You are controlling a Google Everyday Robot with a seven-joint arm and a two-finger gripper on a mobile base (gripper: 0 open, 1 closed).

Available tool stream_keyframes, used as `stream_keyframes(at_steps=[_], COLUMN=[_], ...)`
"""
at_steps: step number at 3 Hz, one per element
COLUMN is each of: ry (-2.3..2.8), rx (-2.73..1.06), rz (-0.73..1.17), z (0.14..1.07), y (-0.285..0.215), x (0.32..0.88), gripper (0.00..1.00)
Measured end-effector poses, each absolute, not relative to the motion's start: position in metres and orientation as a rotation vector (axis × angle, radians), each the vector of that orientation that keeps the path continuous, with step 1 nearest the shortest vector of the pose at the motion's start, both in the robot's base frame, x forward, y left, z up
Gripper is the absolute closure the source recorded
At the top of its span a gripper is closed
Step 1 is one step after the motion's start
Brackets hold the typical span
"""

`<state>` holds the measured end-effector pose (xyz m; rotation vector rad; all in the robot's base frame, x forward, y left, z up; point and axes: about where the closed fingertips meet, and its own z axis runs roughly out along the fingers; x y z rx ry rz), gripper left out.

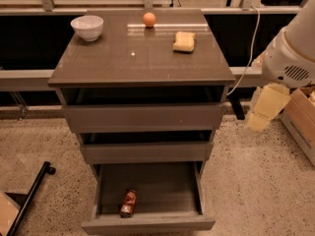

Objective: Pick coke can from bottom drawer and place on counter

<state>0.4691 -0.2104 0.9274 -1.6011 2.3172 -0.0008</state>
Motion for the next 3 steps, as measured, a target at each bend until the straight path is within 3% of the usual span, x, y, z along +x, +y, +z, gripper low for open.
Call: stream_keyframes(at_steps=[2, 3], ry=[2.602, 2.713], rx=[-1.252, -1.06], rz=[0.129, 0.104], z=[0.845, 0.809], y=[-0.215, -0.213], x=[0.489, 0.495], gripper=[0.0, 0.0])
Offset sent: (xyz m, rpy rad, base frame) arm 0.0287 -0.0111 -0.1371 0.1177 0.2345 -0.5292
